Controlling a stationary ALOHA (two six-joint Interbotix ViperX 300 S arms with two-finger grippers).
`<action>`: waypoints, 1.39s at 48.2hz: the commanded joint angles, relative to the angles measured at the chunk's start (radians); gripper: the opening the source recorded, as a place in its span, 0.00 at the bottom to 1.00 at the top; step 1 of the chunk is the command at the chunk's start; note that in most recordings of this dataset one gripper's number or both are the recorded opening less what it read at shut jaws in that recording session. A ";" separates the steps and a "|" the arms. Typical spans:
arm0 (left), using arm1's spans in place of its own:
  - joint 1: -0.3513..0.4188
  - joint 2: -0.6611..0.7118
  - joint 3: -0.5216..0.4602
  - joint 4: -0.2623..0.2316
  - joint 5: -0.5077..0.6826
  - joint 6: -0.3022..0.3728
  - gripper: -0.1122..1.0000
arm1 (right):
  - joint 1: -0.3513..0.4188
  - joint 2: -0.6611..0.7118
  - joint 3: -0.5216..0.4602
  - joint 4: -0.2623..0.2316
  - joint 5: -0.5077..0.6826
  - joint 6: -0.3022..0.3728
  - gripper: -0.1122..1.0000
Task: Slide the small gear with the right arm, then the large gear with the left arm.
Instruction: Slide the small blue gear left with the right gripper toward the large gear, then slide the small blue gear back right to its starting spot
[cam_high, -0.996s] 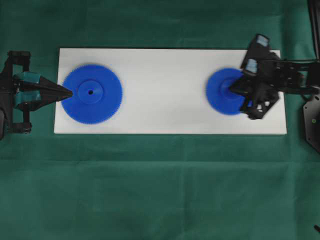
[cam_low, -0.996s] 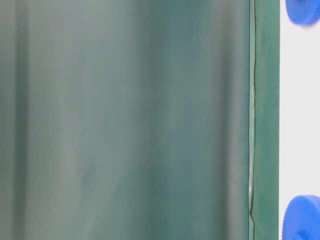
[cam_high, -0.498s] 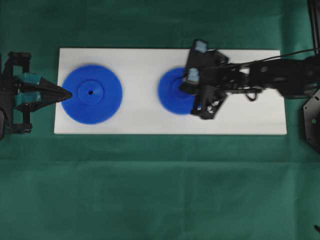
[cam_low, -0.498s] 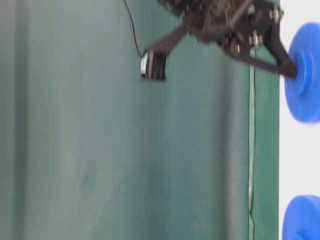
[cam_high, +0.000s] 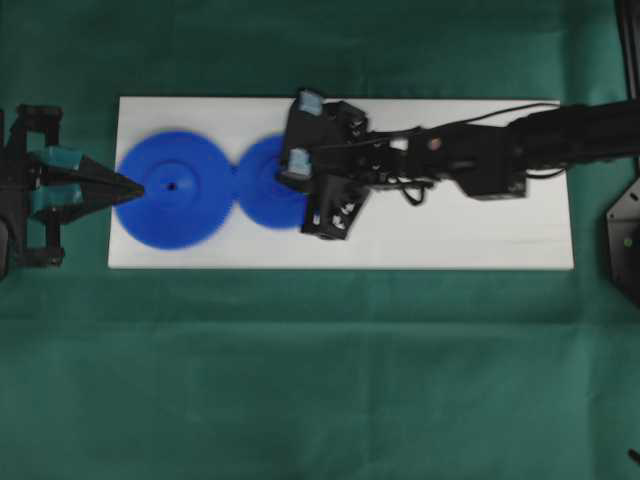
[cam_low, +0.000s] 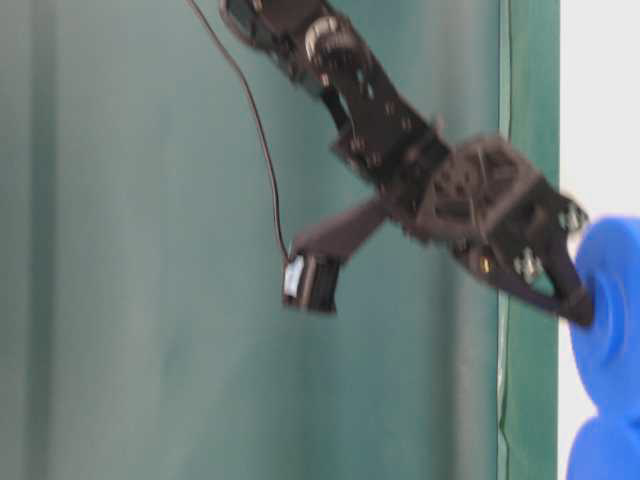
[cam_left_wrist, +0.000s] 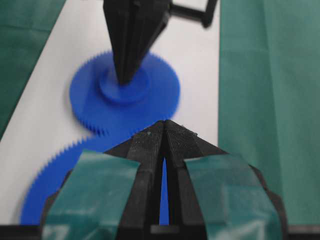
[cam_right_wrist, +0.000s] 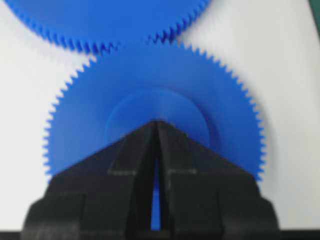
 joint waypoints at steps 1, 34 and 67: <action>0.003 0.003 -0.012 0.002 -0.008 0.002 0.10 | 0.034 0.028 -0.021 -0.012 0.012 -0.002 0.55; 0.003 0.005 -0.012 0.002 -0.006 0.000 0.10 | 0.034 0.029 -0.023 -0.015 0.034 0.002 0.55; 0.003 -0.002 -0.012 0.002 -0.002 0.000 0.10 | -0.014 -0.104 0.242 -0.003 0.060 0.107 0.55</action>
